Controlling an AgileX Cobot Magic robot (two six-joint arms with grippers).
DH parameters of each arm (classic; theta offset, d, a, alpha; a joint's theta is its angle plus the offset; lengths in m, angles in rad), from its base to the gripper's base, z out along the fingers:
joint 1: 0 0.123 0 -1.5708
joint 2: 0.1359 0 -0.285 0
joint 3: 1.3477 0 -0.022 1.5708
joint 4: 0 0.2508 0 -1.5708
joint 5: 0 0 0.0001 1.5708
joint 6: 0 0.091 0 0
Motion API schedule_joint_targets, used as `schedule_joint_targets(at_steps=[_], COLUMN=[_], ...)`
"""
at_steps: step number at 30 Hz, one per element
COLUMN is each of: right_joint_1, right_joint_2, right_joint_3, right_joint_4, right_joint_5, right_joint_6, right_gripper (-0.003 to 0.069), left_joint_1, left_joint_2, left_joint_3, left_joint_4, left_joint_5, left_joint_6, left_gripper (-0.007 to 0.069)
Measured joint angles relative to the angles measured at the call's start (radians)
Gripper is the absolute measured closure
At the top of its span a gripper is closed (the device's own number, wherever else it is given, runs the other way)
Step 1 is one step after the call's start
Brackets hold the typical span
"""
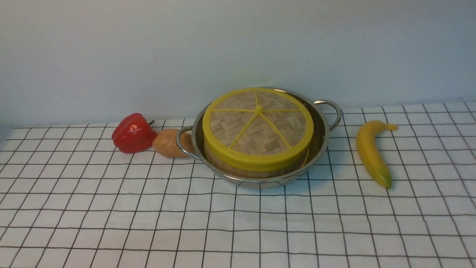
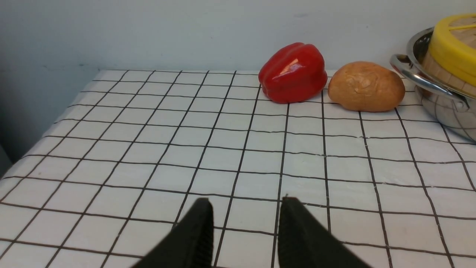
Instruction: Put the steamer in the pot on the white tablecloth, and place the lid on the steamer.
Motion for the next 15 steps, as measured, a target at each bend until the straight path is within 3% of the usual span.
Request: schedule_joint_targets(at_steps=[9,12,15], right_joint_1=[-0.016,-0.054,-0.11], right_joint_2=[-0.034,-0.138,-0.324], right_joint_3=[0.076,0.278,0.589], right_joint_4=[-0.032,-0.059,-0.051], right_joint_5=[0.133,0.118,-0.015], right_joint_6=[0.142,0.18,0.2], right_gripper=[0.0658,0.0652,0.0646], left_joint_1=[0.0,0.0,0.0], left_joint_2=[0.0,0.0,0.0], left_joint_3=[0.0,0.0,0.0], left_joint_4=[0.0,0.0,0.0], left_joint_5=[0.0,0.0,0.0], left_joint_6=[0.0,0.0,0.0], left_gripper=[0.0382,0.0382,0.0382])
